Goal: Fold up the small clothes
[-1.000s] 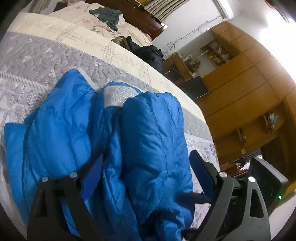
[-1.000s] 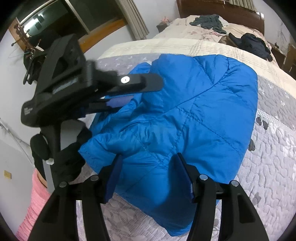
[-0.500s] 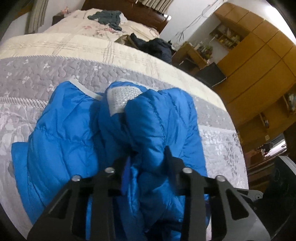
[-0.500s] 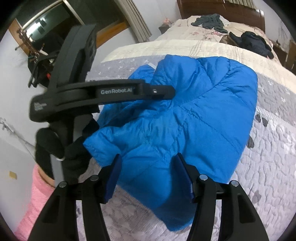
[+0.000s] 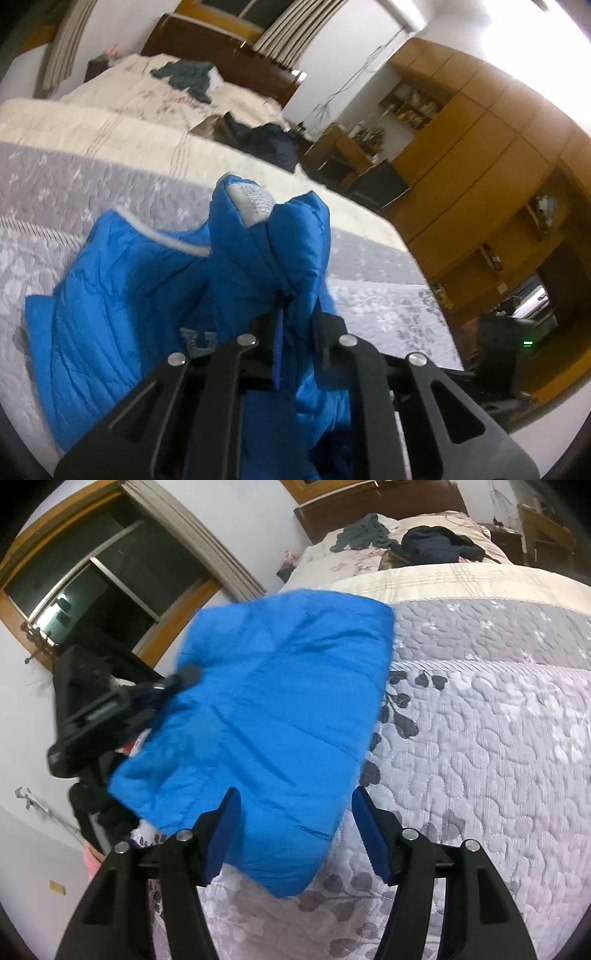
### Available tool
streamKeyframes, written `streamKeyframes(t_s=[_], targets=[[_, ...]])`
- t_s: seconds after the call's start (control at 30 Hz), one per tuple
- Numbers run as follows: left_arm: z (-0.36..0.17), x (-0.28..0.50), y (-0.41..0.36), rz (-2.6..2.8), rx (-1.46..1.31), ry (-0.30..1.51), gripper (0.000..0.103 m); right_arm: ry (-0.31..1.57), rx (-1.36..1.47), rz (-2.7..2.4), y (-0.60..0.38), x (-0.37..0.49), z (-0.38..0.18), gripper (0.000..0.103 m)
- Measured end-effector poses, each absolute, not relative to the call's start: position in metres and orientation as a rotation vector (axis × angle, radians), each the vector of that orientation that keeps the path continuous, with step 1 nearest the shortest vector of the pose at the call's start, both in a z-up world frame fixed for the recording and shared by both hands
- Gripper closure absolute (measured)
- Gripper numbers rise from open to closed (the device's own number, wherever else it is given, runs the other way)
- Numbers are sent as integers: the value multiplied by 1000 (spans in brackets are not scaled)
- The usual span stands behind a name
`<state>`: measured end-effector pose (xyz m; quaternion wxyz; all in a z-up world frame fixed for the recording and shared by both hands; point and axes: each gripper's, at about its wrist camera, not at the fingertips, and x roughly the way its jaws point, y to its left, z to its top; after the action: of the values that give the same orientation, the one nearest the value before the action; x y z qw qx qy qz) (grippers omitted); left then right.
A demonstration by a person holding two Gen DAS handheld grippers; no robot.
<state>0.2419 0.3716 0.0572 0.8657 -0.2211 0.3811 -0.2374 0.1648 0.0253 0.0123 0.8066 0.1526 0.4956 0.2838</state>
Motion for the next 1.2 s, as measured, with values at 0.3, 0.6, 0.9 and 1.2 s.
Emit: streamKeyframes(t_s=[0.3,0.6,0.9,1.2], targets=[[83,206,425,-525,-508,694,103,1076,298,666,59,163,15,39],[55,211,444,-450,-512,849,93,1093,211,640,90,163,8,33],[2,243,447,-497,-684,962,40,1097,187,653,93,164,8,31],[-11,261,435,-500,-672,992,31,1099,183,661,98,163,6,29]])
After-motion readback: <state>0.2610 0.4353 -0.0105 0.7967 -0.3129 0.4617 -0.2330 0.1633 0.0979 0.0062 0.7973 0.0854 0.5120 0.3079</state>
